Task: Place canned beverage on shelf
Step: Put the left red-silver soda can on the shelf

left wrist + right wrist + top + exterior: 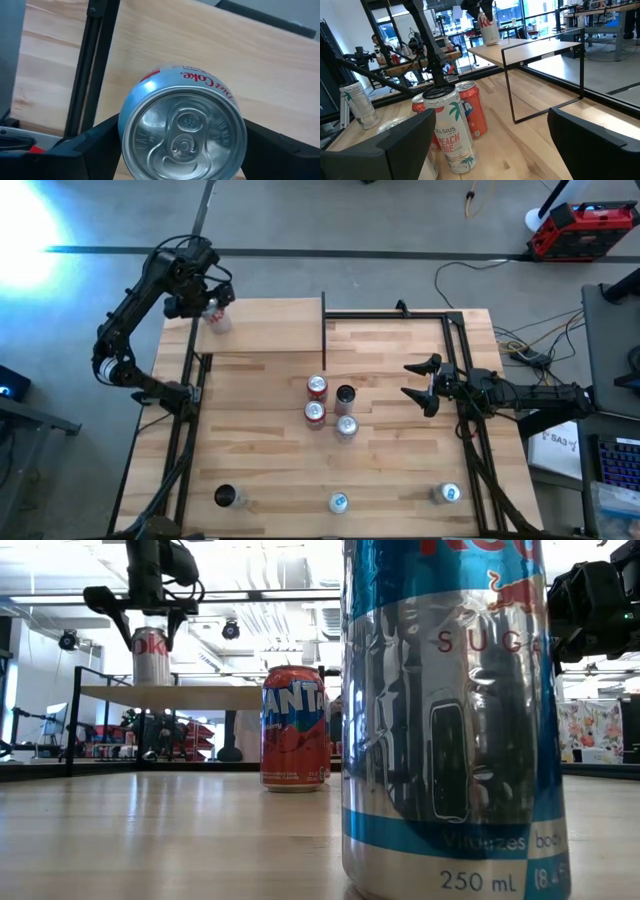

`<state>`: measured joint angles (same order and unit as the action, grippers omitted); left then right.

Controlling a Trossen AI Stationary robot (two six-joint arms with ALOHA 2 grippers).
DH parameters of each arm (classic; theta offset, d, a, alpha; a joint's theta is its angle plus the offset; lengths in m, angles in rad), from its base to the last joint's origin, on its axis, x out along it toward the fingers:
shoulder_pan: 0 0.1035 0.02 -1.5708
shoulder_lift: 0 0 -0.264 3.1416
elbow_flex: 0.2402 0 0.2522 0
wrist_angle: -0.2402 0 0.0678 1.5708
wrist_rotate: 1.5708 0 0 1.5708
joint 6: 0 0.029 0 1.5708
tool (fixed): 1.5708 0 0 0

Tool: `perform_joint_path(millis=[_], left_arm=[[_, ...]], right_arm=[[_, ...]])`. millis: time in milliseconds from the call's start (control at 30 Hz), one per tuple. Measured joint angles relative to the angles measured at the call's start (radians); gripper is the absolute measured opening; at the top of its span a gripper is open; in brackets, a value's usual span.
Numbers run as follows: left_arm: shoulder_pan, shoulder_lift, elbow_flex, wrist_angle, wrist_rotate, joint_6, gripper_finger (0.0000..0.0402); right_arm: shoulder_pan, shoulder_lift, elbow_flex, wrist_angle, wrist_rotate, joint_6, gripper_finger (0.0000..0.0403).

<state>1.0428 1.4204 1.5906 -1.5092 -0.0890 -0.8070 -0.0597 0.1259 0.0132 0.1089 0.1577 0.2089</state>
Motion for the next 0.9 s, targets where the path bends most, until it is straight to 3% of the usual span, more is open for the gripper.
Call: perform_joint_path(millis=[500,900], left_arm=[[-0.006,0.014,-0.007,0.03,-0.027,-0.037,0.0313],[-0.012,0.068,-0.014,0.0,-0.01,-0.038,0.0348]], right_arm=[[0.0,0.0,0.0,0.0,0.0,0.0,0.0368],[0.0,0.0,0.0,0.0,0.0,0.0,0.0368]])
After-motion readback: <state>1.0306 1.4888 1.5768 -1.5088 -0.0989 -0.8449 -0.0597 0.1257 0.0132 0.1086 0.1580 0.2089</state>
